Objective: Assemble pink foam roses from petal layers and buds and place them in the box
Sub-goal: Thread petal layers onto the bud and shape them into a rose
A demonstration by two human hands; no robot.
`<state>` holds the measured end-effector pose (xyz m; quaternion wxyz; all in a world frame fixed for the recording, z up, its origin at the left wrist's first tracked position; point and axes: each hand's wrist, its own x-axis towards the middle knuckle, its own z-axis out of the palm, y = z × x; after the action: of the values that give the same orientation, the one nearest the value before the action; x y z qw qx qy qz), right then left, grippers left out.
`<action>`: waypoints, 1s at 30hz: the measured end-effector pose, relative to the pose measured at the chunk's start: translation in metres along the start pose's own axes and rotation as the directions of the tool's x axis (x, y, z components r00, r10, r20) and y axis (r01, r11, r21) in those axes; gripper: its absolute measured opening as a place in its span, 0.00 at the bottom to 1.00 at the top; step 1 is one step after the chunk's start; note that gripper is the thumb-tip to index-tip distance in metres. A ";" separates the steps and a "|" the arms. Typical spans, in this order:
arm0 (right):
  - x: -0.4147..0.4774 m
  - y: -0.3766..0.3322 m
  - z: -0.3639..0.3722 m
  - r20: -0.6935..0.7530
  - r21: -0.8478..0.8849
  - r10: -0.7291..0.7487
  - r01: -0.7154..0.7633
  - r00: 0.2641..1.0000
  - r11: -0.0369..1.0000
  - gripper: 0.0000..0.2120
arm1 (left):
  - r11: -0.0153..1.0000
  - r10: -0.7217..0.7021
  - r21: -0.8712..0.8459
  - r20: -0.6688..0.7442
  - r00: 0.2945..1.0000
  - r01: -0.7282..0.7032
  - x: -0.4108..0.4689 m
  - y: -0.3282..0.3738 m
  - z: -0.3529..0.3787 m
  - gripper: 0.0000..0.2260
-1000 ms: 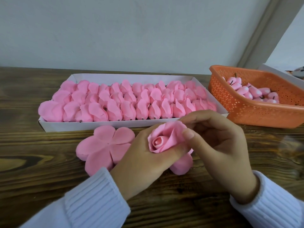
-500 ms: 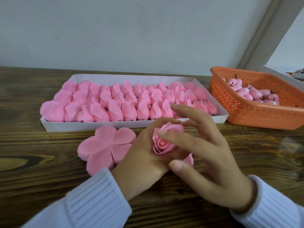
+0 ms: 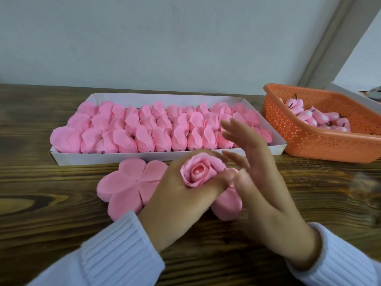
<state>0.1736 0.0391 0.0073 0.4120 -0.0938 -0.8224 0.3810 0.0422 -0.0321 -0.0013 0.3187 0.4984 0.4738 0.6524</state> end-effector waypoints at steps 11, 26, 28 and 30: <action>0.010 0.006 -0.006 0.490 0.659 0.384 -0.621 0.783 0.424 0.18 | 0.951 -0.170 -0.231 0.164 0.972 0.205 0.003 0.002 -0.001 0.15; 0.008 0.004 -0.003 0.561 0.613 0.357 -0.664 0.747 0.427 0.13 | 0.959 -0.103 -0.243 0.181 0.978 0.146 0.000 0.009 -0.001 0.06; 0.010 0.002 -0.004 0.565 0.565 0.328 -0.645 0.757 0.514 0.13 | 0.960 -0.096 -0.246 0.158 0.983 0.133 0.002 0.012 -0.004 0.06; 0.009 0.003 -0.003 0.534 0.500 0.328 -0.604 0.779 0.621 0.14 | 0.955 -0.099 -0.260 0.163 0.982 0.139 0.004 0.015 -0.007 0.09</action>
<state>0.1698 0.0472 0.0118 0.1284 -0.0824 -0.6478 0.7464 0.0354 -0.0358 0.0133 0.4567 0.4677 0.3846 0.6517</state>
